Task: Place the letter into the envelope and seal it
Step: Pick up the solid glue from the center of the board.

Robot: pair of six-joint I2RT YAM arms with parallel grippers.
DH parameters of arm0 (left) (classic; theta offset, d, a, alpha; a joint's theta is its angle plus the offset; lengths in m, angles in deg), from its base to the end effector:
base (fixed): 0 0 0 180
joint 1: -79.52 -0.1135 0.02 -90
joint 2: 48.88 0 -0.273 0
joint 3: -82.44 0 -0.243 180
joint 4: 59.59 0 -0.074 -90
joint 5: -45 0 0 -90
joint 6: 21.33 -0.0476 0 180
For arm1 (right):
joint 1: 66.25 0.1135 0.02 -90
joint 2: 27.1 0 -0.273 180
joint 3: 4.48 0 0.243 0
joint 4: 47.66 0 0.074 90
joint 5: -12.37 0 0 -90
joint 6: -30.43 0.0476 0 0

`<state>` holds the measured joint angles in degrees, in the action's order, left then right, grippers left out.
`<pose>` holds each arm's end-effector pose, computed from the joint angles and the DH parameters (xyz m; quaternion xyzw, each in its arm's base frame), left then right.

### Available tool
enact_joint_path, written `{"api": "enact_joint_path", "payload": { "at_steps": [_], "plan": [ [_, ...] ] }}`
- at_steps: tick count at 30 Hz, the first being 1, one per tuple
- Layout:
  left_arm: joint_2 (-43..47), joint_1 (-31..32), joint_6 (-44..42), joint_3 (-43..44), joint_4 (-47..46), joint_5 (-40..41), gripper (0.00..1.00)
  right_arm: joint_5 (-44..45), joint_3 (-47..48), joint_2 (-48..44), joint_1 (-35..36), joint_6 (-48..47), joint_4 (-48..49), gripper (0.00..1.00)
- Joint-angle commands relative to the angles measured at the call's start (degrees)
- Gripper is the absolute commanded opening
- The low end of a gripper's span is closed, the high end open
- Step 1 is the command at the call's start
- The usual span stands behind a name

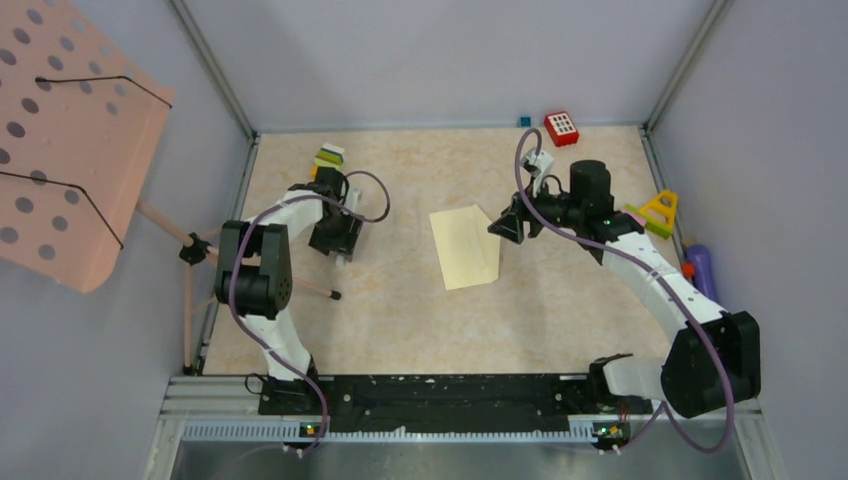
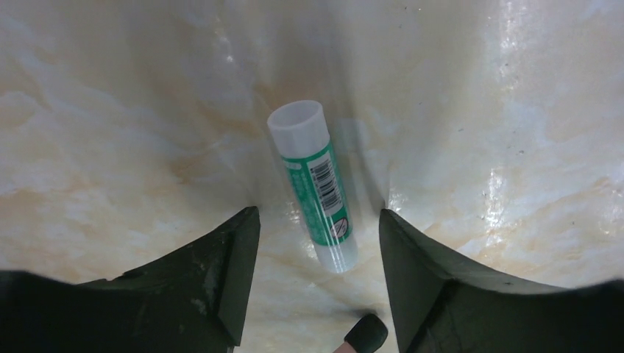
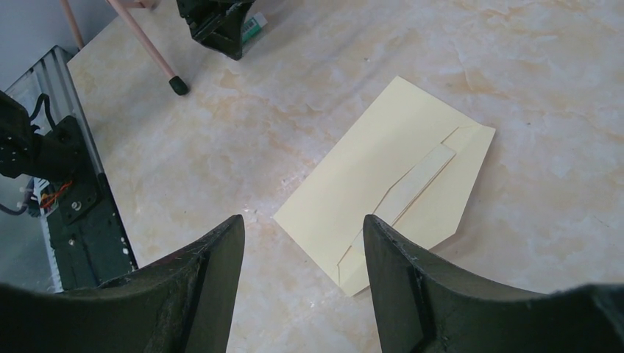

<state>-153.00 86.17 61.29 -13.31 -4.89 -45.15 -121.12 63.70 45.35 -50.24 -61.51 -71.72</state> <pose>0.3451 -0.0404 0.1784 0.1212 0.9835 -0.0004 0.1343 0.2558 0.1075 0.3042 -0.3120 0.7582 0.3740 0.4335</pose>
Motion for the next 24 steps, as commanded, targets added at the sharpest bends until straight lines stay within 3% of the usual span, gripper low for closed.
{"api": "enact_joint_path", "payload": {
  "at_steps": [1,3,9,10,24],
  "plan": [
    [-2.38,-0.15,0.02,-0.26,-1.26,-1.75,0.60,-0.70,-0.02,0.46,0.39,-1.55,1.86,0.60],
    [-3.00,-0.15,0.03,-0.18,-1.37,-2.07,0.50,1.67,0.53,0.90,0.38,-1.39,1.37,0.60],
    [-4.48,-0.06,-0.24,0.64,-0.67,-3.89,0.03,11.81,3.27,4.42,0.38,-1.99,-1.72,0.60],
    [-4.47,-0.06,-0.31,0.88,-0.53,-4.24,0.00,13.26,3.12,4.76,0.35,-1.59,-1.39,0.60],
    [3.26,0.83,-3.59,7.67,1.83,-17.13,0.00,35.01,2.71,19.39,0.38,2.49,2.38,0.57]
  ]
}}
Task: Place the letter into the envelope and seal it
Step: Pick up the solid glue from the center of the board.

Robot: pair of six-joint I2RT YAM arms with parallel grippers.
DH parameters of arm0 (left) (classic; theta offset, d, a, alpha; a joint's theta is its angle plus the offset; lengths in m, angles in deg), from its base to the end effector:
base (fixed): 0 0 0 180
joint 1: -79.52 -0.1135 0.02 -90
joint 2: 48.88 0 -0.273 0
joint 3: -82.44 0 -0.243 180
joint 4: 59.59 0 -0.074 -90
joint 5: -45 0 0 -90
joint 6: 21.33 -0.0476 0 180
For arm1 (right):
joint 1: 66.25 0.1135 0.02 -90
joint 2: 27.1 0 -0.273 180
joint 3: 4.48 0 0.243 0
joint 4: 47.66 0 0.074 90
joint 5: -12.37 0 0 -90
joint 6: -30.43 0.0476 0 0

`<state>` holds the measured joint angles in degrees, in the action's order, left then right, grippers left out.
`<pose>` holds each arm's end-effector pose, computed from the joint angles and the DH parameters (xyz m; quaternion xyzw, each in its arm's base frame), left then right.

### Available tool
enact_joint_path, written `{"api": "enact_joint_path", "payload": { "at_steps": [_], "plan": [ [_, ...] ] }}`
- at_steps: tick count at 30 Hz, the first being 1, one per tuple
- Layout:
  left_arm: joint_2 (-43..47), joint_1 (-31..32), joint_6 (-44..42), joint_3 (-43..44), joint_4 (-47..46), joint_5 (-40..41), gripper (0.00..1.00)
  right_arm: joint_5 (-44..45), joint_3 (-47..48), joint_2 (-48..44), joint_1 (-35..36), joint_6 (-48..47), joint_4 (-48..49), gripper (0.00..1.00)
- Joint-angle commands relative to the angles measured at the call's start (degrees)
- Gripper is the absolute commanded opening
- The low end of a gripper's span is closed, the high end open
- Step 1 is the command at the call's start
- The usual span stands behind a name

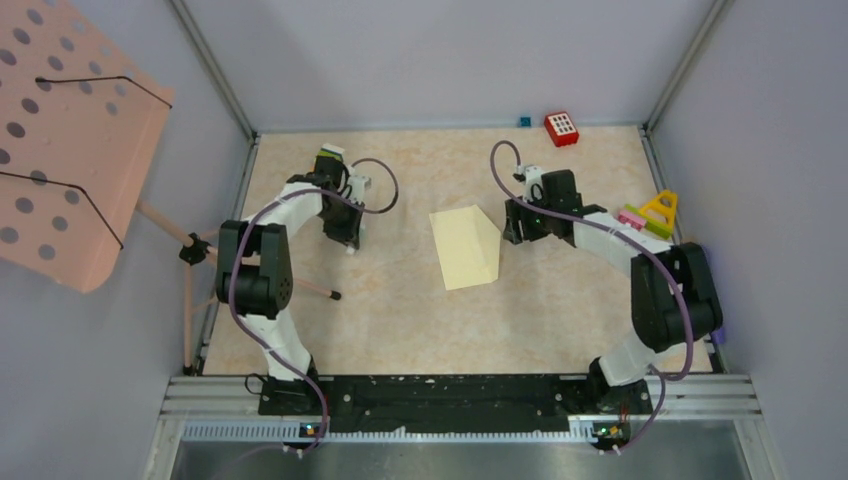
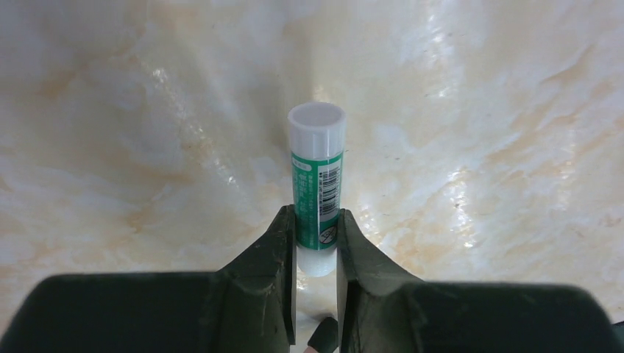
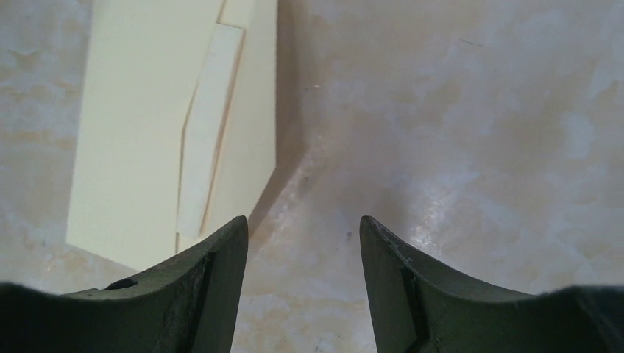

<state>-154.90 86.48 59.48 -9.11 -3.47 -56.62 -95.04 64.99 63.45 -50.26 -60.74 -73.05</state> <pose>0.3571 -0.0532 0.1868 0.1526 0.9730 -0.0974 0.1430 0.3149 0.1050 0.2125 -0.1925 0.8994 0.1867 0.3453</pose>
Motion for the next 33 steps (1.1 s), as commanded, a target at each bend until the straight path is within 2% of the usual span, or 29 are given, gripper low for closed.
{"api": "enact_joint_path", "payload": {
  "at_steps": [1,12,33],
  "plan": [
    [5.68,0.70,-2.06,3.79,0.56,-6.40,0.00,10.58,1.47,1.90,0.65,1.50,3.86,0.56],
    [7.67,2.22,-2.76,8.40,3.00,-12.93,0.00,21.61,5.72,9.30,8.86,-4.84,-0.08,0.56],
    [8.66,7.28,-3.28,15.35,5.40,-16.38,0.00,-0.62,5.34,6.70,9.27,-2.57,-3.55,0.56]
  ]
}}
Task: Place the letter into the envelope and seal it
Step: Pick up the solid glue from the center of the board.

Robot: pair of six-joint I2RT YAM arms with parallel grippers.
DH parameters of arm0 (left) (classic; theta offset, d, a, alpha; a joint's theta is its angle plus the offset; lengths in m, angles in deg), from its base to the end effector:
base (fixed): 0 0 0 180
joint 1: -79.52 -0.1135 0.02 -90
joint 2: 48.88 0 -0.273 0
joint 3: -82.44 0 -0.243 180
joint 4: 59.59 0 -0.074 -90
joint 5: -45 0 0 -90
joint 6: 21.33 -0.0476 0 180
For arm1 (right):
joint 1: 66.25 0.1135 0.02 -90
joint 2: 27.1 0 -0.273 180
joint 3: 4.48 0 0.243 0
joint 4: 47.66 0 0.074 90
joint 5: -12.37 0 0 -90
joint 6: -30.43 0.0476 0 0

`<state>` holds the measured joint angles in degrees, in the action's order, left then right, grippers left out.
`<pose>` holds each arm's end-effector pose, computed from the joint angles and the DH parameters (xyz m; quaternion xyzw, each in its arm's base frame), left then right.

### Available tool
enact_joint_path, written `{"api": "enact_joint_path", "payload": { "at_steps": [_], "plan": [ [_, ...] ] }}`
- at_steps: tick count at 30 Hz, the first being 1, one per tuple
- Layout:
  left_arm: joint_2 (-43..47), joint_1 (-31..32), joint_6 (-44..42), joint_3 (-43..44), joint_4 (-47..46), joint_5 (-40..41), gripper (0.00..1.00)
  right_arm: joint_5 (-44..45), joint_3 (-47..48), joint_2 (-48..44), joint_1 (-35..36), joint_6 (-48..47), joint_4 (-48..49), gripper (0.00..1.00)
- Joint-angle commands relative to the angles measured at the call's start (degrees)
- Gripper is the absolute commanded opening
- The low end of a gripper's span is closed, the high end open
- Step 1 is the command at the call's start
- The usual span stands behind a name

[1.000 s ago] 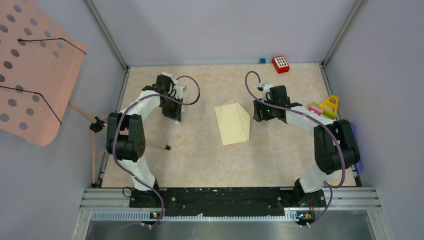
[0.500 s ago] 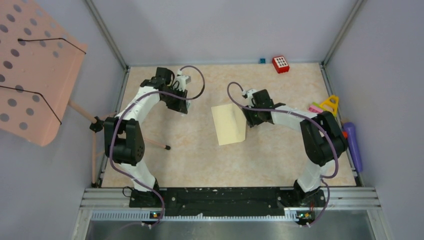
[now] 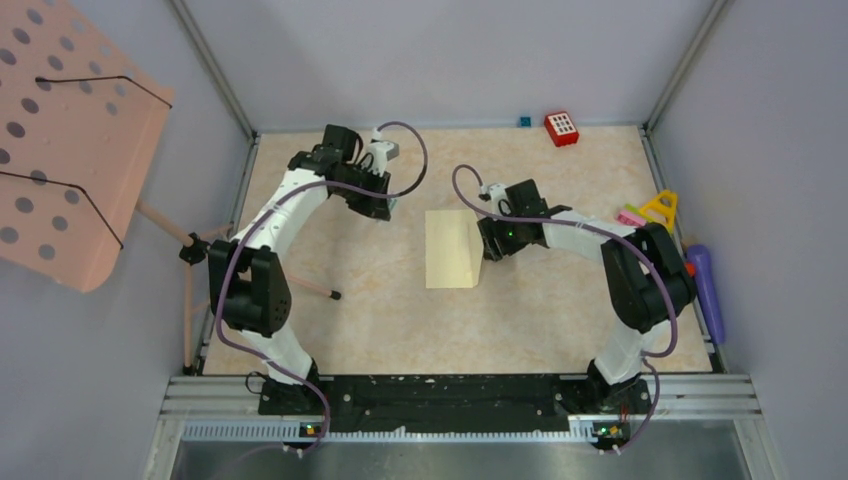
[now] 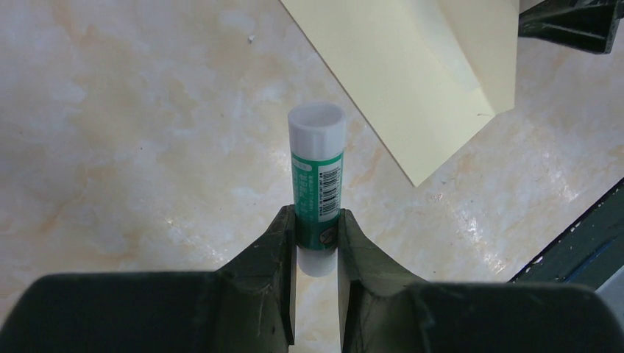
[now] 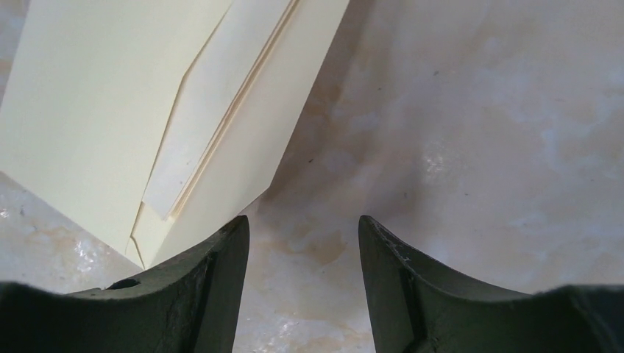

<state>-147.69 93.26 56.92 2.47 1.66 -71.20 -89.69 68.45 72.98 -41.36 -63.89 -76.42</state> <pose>0.3477 -0.1066 0.2873 0.2647 0.9047 -0.2233 0.2480 0.3147 0.1570 0.1716 -0.2695 0.9123 0.1509 0.2689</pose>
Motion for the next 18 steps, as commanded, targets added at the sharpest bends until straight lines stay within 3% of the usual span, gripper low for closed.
{"api": "enact_joint_path", "payload": {
  "at_steps": [1,6,10,14,18],
  "plan": [
    [1.52,0.77,-0.80,4.13,0.41,-1.89,0.00,-6.29,2.15,-2.83,0.52,0.43,-0.58,0.56],
    [2.15,2.88,-0.86,4.97,0.43,-2.29,0.00,-4.06,5.75,-4.61,-1.00,-1.18,-5.19,0.56],
    [1.87,5.82,-0.39,5.56,-1.19,-3.53,0.00,-8.84,6.77,-10.25,-8.64,0.63,-6.07,0.56],
    [0.41,9.73,-0.54,7.82,-2.52,-6.56,0.00,-22.13,6.01,-16.39,-15.22,2.99,-2.88,0.58],
    [-1.35,13.19,-0.81,10.38,-2.97,-11.66,0.00,-38.10,7.85,-19.16,-16.09,7.72,-0.30,0.59]
  ]
}}
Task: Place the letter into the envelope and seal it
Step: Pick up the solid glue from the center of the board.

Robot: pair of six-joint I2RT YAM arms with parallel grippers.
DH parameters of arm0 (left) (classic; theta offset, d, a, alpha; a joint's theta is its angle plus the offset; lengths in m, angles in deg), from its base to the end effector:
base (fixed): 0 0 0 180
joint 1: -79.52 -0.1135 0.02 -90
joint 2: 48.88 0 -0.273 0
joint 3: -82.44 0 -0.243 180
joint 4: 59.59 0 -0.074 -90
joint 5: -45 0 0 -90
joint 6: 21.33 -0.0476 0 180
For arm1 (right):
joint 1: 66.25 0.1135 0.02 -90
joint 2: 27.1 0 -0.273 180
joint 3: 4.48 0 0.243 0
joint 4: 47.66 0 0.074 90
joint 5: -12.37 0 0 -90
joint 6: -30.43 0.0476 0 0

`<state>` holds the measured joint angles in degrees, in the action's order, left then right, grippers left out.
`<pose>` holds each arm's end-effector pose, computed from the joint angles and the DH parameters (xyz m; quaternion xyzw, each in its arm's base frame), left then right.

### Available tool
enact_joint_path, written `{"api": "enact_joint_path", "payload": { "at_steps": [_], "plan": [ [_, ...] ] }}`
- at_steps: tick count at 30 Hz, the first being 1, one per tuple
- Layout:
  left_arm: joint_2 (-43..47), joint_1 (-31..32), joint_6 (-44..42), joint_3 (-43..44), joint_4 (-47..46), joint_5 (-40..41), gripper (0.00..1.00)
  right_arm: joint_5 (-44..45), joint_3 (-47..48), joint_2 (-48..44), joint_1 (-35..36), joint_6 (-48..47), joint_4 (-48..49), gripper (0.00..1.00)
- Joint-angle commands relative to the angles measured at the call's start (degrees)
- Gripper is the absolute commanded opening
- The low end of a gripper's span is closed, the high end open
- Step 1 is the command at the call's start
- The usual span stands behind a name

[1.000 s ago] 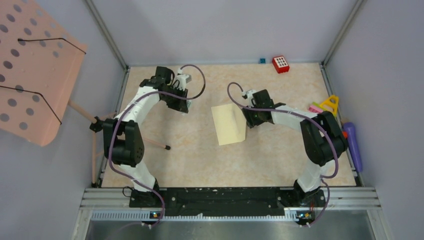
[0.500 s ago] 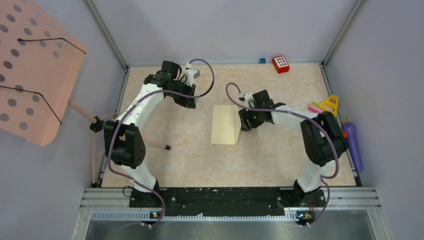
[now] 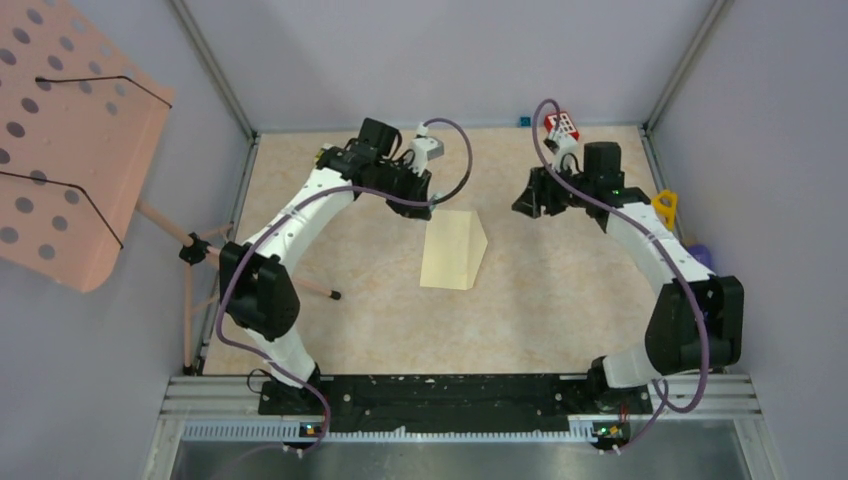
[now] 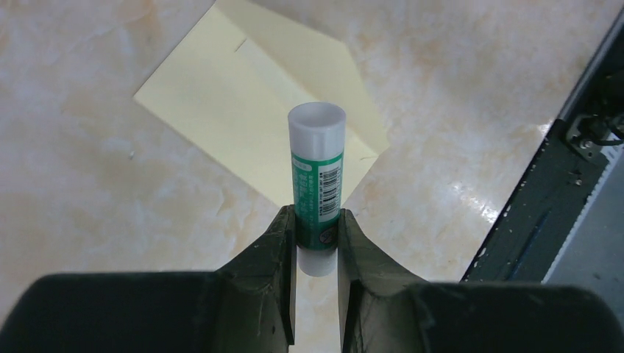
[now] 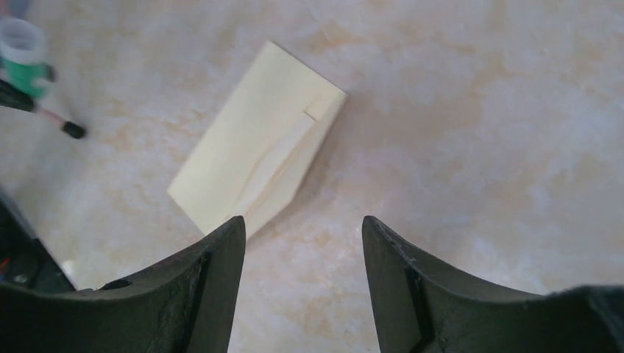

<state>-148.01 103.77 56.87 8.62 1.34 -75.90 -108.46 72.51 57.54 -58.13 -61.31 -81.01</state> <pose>0.3293 -0.1751 0.3201 0.3621 0.8458 -0.2842 0.2696 0.3154 0.0696 0.2776 -0.1852 0.8645 0.2637 0.3857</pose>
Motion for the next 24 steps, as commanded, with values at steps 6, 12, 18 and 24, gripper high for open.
{"api": "enact_joint_path", "payload": {
  "at_steps": [6,12,18,24],
  "plan": [
    [-0.32,6.08,-1.19,2.53,-3.85,-14.77,0.00,-33.79,2.16,-1.74,0.74,23.26,18.38,0.57],
    [0.82,9.92,-2.14,0.31,-4.27,-14.22,0.00,-41.21,-4.53,0.91,1.26,34.34,31.65,0.54],
    [-0.59,11.97,-2.37,0.26,-4.27,-11.25,0.00,-41.45,-4.34,0.48,3.86,29.81,26.99,0.51],
    [-1.39,13.38,-2.92,0.23,-4.01,-9.38,0.00,-40.49,-3.07,1.49,6.35,25.09,21.36,0.48]
  ]
}}
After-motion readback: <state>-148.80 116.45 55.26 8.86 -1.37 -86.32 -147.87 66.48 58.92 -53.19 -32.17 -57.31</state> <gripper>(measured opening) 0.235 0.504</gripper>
